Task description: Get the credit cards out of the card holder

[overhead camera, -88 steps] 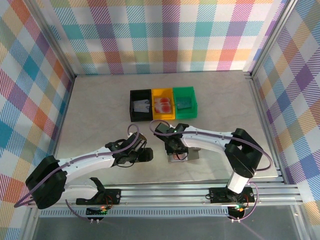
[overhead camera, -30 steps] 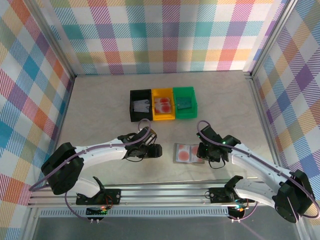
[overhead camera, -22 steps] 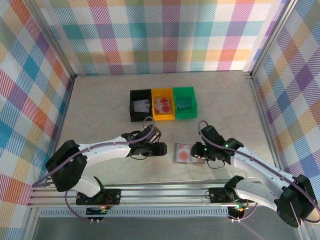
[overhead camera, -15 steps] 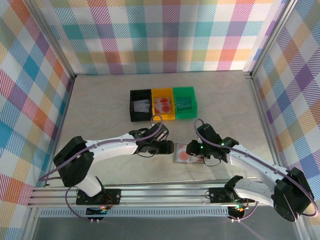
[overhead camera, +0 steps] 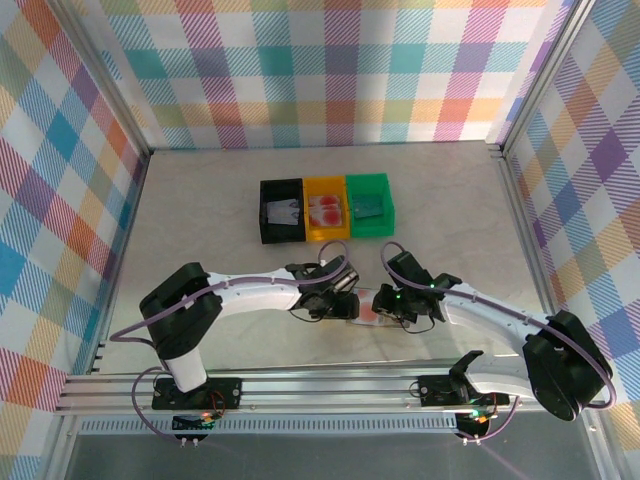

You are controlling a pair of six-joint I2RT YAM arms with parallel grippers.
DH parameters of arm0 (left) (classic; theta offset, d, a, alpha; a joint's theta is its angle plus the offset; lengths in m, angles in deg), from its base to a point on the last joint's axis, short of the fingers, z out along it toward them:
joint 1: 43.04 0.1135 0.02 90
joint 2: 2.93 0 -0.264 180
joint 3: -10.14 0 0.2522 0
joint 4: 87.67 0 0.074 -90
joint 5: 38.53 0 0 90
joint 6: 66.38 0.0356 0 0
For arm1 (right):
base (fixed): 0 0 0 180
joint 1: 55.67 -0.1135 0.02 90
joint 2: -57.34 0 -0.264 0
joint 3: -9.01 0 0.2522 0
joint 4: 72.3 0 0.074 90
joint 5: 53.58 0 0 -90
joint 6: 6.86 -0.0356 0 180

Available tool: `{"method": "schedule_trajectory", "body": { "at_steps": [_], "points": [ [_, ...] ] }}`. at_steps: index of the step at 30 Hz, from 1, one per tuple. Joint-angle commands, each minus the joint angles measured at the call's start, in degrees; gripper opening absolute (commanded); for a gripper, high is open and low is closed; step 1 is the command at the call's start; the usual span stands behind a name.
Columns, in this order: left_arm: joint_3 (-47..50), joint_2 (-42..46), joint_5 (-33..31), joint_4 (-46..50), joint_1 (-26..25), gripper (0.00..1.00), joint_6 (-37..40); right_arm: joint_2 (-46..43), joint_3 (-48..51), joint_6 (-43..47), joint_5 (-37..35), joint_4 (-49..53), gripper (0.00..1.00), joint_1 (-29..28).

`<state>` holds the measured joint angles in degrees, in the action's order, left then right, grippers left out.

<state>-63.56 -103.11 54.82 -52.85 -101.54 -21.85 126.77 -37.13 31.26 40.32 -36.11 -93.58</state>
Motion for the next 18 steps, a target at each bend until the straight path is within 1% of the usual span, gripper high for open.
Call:
{"method": "schedule_trajectory", "body": {
  "at_steps": [1, 7, 18],
  "points": [
    [-1.7, -1.4, -1.1, 2.3, -0.7, 0.63, -1.3, -0.1, 1.2, -0.8, -0.2, -2.6, 0.22, 0.6],
    [-2.7, -3.8, -1.5, 3.4, -1.2, 0.63, -2.0, 0.4, 2.3, -0.1, 0.9, -5.7, 0.21, 1.2],
    [-3.8, -7.5, -1.2, 5.1, -1.8, 0.63, -2.6, 1.8, 3.3, 0.7, 2.0, -7.0, 0.23, 3.7]
  ]
}}
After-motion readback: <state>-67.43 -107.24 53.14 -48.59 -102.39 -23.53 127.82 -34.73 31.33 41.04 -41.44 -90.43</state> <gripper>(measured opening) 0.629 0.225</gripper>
